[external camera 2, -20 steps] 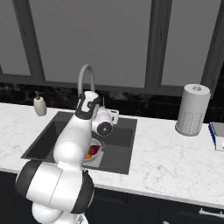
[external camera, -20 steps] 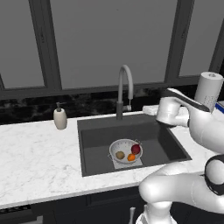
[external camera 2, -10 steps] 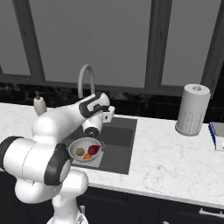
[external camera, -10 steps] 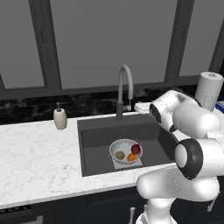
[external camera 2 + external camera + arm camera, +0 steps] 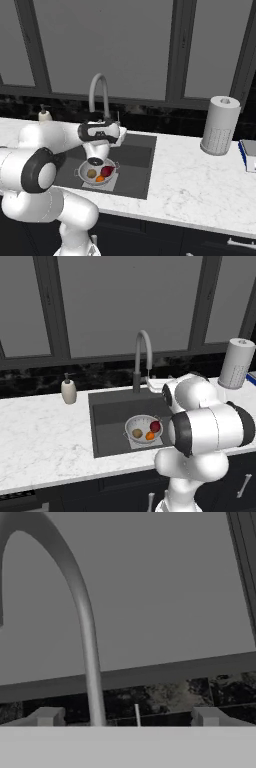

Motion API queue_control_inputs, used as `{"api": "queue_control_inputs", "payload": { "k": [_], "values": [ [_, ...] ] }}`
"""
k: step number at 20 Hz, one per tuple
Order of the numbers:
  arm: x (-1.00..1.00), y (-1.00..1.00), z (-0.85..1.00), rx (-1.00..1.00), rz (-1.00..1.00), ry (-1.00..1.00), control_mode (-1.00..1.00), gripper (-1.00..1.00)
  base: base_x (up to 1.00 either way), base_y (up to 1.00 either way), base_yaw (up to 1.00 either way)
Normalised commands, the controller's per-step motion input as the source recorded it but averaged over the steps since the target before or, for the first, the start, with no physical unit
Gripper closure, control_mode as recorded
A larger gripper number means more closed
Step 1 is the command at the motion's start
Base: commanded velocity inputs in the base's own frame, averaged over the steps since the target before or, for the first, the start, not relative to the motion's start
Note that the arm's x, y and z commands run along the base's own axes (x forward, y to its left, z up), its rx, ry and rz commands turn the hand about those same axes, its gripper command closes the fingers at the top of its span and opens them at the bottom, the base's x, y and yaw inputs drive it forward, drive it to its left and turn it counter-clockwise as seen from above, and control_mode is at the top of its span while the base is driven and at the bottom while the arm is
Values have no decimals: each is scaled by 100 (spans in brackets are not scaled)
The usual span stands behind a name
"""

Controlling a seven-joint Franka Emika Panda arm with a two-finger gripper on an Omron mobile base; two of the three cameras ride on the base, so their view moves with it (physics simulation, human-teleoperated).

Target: Put the colander in the sink, put the tangerine, kiwi, pear in the colander, and turn on the sink faucet and pour water over the colander.

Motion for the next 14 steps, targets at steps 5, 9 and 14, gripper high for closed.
{"api": "queue_control_inputs", "payload": {
  "k": [5,9,14],
  "values": [
    [20,-10,-2,0,0,-9,-100,-100,0,0,0],
    [20,0,-1,0,0,-3,-100,-100,0,0,0],
    [27,0,0,0,0,0,-100,-100,0,0,0]
  ]
}}
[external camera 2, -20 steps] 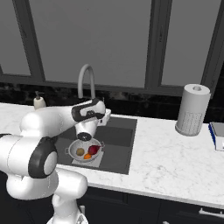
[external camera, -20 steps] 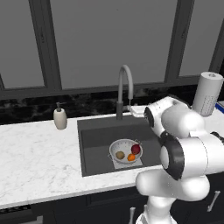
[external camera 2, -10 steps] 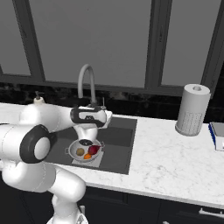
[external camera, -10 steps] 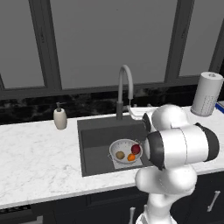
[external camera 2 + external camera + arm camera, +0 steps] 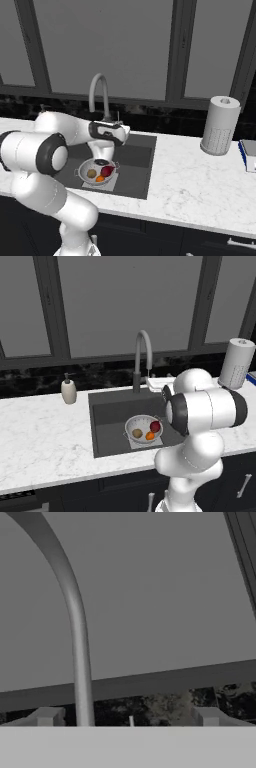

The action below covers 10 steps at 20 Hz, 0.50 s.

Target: Put the colander in the sink, put the tangerine, kiwi, pear in the colander, and turn on the sink faucet and pour water over the colander.

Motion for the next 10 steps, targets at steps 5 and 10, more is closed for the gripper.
{"api": "queue_control_inputs", "payload": {
  "k": [5,10],
  "values": [
    [22,0,0,0,0,3,-100,-100,0,0,0],
    [9,0,-7,0,0,8,-100,-100,0,0,0]
  ]
}}
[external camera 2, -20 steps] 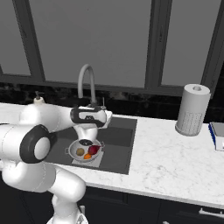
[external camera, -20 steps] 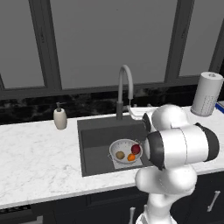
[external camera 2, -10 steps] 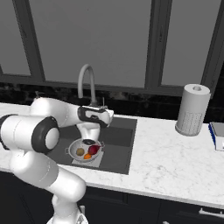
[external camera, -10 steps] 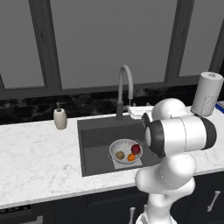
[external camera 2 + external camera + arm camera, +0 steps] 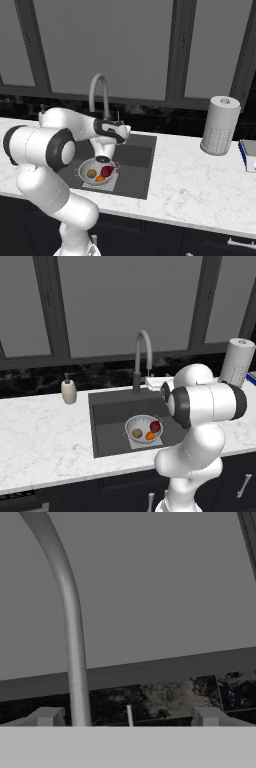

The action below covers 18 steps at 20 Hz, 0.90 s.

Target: Put the colander in the sink, put the tangerine, kiwi, pear in the colander, and turn on the sink faucet and pour water over the colander.

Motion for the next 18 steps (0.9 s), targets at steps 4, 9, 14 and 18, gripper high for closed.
{"api": "queue_control_inputs", "payload": {
  "k": [4,9,14,18],
  "values": [
    [11,0,-9,0,0,8,-100,-100,0,0,0],
    [23,0,-6,0,0,2,-100,-100,0,0,0],
    [26,2,-17,0,0,0,-100,-100,0,0,0],
    [15,17,-24,0,0,0,-100,-100,0,0,0]
  ]
}}
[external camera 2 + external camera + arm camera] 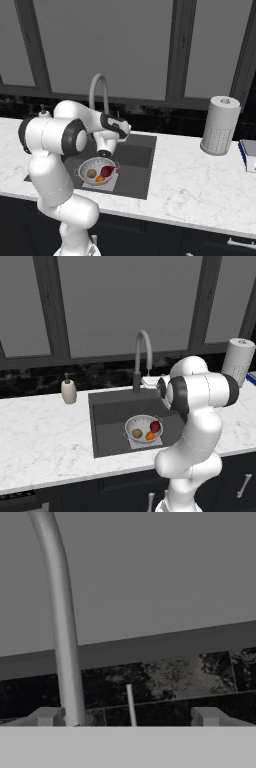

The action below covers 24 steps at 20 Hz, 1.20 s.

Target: Put the colander in the sink, put the tangerine, kiwi, pear in the colander, and turn on the sink faucet and pour water over the colander.

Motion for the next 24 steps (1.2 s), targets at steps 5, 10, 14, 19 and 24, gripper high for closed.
{"api": "queue_control_inputs", "payload": {
  "k": [5,10,14,19,24],
  "values": [
    [14,4,-16,0,0,0,-100,-100,0,0,0],
    [33,0,0,0,0,0,-100,-100,0,0,0],
    [29,0,-3,0,0,0,-100,-100,0,0,0],
    [15,0,-19,0,0,0,-100,-100,0,0,0],
    [25,0,-12,0,0,0,-100,-100,0,0,0]
  ]
}}
